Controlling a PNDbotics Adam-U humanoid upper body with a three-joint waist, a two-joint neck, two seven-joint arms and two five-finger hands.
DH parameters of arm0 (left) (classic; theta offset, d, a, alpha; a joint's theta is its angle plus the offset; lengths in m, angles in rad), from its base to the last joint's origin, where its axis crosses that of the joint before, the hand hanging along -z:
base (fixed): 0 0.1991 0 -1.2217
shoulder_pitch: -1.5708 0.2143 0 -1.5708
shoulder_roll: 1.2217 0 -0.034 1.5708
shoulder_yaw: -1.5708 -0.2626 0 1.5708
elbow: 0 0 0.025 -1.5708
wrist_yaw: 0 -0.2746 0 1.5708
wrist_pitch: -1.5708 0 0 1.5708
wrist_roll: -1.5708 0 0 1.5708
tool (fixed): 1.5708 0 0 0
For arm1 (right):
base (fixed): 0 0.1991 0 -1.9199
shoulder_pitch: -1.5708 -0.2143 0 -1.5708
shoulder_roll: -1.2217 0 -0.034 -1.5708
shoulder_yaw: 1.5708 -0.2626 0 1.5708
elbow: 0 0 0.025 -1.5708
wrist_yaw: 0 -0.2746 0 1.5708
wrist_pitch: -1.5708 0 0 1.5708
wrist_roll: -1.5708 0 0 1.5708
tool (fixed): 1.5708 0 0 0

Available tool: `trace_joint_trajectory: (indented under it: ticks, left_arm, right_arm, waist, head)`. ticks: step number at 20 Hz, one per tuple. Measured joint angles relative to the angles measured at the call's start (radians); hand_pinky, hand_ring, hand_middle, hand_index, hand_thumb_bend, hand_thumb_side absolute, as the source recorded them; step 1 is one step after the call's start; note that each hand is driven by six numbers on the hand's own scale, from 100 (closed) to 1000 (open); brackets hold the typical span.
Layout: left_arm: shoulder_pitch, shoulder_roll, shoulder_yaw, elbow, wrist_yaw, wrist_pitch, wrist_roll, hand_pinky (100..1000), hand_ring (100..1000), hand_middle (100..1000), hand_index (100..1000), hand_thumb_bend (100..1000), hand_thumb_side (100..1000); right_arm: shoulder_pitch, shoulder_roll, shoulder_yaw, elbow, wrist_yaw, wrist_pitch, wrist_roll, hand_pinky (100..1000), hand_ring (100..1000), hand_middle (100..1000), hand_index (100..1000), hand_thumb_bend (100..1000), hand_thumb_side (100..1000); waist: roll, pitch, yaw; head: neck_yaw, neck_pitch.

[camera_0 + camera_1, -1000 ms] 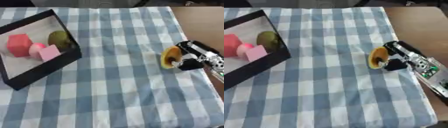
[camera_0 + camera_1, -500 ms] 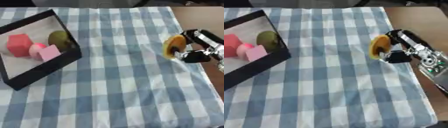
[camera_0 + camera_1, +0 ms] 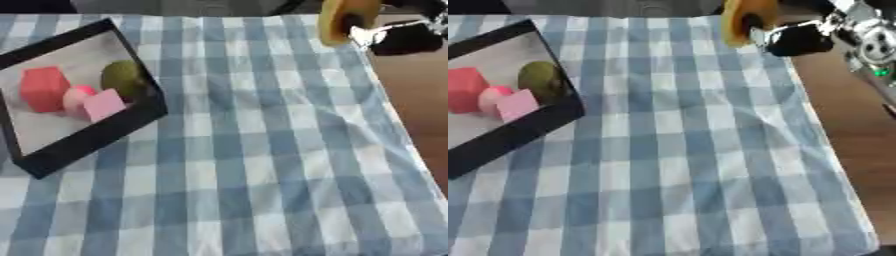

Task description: Pick up objects on the table and place them in the box.

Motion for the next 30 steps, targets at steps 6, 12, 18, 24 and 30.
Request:
trace_joint_trajectory:
  ticks: [6, 12, 18, 24, 30]
  left_arm:
    - [-0.005, 0.001, -0.010, -0.009, 0.000, -0.001, -0.003, 857, 1000, 859, 848, 100, 777]
    - [-0.019, 0.010, -0.011, -0.021, 0.001, -0.009, 0.007, 853, 992, 860, 847, 100, 768]
    - [-0.031, 0.014, -0.011, -0.039, 0.006, -0.019, 0.038, 853, 990, 859, 846, 100, 764]
    - [-0.058, 0.016, -0.010, -0.057, 0.009, -0.027, 0.062, 855, 988, 857, 845, 100, 759]
    - [-0.090, 0.017, -0.007, -0.073, 0.008, -0.033, 0.076, 858, 983, 852, 843, 100, 753]
  right_arm:
    - [-0.251, 0.069, 0.087, 0.012, 0.046, 0.040, 0.079, 802, 627, 450, 635, 116, 100]
    - [-0.416, 0.179, 0.184, 0.138, 0.196, 0.019, 0.132, 799, 624, 452, 633, 135, 100]
    - [-0.514, 0.321, 0.240, 0.346, 0.318, -0.014, 0.144, 799, 626, 454, 635, 145, 100]
    - [-0.579, 0.411, 0.265, 0.515, 0.431, -0.067, 0.122, 800, 631, 459, 639, 148, 100]
    - [-0.618, 0.466, 0.280, 0.631, 0.533, -0.120, 0.087, 813, 636, 467, 640, 186, 100]
  waist:
    - [-0.002, -0.006, 0.021]
    - [-0.009, -0.010, 0.051]
    - [-0.009, -0.010, 0.091]
    - [-0.009, -0.010, 0.120]
    - [-0.023, -0.009, 0.149]
  head:
    - [-0.024, 0.000]
    - [-0.059, 0.000]
    - [-0.101, 0.000]
    - [-0.125, 0.000]
    - [-0.148, 0.000]
